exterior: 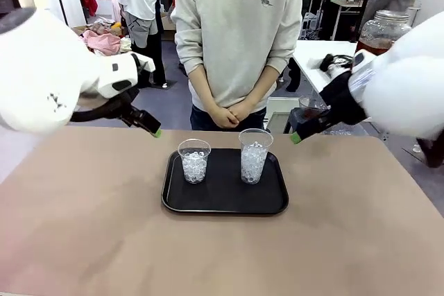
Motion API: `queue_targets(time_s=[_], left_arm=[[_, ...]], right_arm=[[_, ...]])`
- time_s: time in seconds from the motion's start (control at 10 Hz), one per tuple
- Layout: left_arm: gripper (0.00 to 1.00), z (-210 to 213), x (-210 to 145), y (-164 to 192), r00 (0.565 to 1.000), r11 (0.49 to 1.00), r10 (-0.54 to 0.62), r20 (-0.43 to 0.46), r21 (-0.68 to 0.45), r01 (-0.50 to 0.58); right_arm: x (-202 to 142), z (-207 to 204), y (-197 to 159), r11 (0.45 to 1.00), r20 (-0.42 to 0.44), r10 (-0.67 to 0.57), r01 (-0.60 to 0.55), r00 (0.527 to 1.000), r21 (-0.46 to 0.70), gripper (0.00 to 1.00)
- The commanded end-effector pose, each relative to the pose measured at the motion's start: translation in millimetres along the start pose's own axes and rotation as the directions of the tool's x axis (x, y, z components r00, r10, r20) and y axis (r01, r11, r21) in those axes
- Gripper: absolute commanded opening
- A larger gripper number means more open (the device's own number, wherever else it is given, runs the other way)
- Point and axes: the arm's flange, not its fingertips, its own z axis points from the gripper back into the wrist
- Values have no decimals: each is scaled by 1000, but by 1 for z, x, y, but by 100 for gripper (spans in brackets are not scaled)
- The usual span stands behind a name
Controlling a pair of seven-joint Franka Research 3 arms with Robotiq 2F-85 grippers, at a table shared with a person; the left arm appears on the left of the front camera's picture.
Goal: Pour the drink into the iced cup.
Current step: Pick up the iced cup indicated by the human and present it to them.
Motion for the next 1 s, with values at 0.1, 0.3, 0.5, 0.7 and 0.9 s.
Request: queue_targets(time_s=[0.1, 0.3, 0.5, 0.7, 0.9], left_arm=[[100, 26, 7, 24, 993, 981, 116, 23, -157, -111], [100, 32, 5, 36, 983, 957, 184, 28, -232, -172], [100, 34, 5, 46, 975, 941, 220, 25, -271, -205], [100, 39, 4, 39, 974, 948, 224, 23, -239, -212], [100, 39, 4, 39, 974, 948, 224, 23, -239, -212]], right_arm=[[-3, 29, -30, 972, 41, -97, 86, 994, 219, 100], [-8, 32, -41, 945, 47, -135, 114, 990, 306, 100], [-8, 33, -44, 936, 47, -138, 115, 989, 332, 100], [-14, 38, -38, 941, 42, -160, 140, 986, 308, 100], [-14, 38, -38, 941, 42, -160, 140, 986, 308, 100]])
